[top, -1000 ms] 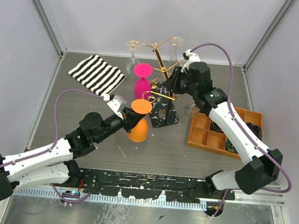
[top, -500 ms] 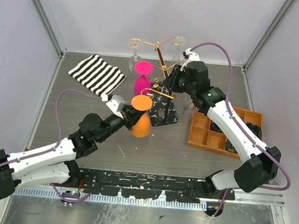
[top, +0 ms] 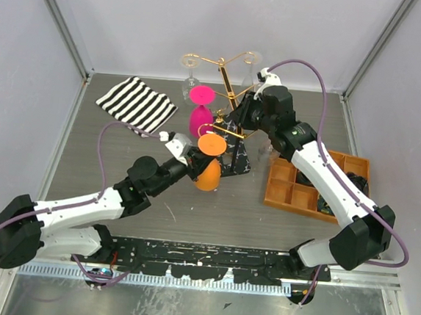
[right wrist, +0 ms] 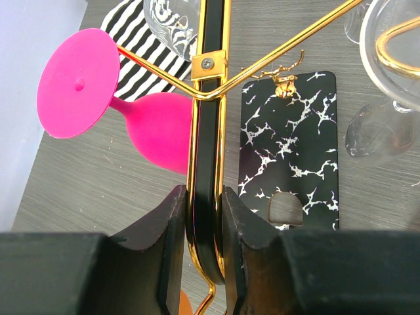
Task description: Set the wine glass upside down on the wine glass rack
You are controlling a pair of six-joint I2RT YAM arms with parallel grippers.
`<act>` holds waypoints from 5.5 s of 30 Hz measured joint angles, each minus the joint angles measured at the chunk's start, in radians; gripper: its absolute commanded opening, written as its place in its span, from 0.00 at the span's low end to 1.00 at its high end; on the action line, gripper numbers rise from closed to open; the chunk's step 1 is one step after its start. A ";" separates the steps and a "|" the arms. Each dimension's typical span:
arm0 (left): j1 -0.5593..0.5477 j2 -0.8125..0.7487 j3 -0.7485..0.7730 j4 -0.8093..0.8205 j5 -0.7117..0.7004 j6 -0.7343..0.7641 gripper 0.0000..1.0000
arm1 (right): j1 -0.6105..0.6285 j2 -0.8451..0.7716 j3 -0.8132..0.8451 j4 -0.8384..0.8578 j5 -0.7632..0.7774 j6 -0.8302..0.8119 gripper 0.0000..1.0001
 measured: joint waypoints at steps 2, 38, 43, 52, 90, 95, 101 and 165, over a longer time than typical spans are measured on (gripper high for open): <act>0.000 0.018 0.013 0.006 0.001 0.012 0.00 | 0.000 0.000 0.000 0.000 0.000 0.000 0.01; -0.003 0.322 0.077 0.380 -0.255 0.248 0.00 | 0.000 0.018 0.008 0.021 0.011 0.054 0.01; -0.003 0.366 0.090 0.443 -0.325 0.298 0.00 | 0.000 0.020 0.008 0.029 0.021 0.065 0.01; 0.002 0.400 0.098 0.515 -0.452 0.362 0.00 | 0.000 0.022 0.008 0.033 0.027 0.066 0.00; 0.012 0.114 0.012 0.224 -0.222 0.256 0.01 | 0.000 0.026 0.008 0.044 0.037 0.076 0.01; 0.013 0.159 0.026 0.225 -0.214 0.256 0.08 | 0.000 0.026 0.008 0.044 0.036 0.076 0.01; 0.013 0.199 0.035 0.251 -0.218 0.257 0.27 | 0.001 0.027 0.008 0.043 0.027 0.075 0.01; 0.013 -0.510 0.399 -1.530 -0.463 -0.220 0.98 | 0.001 -0.772 -0.298 -0.091 0.200 -0.240 1.00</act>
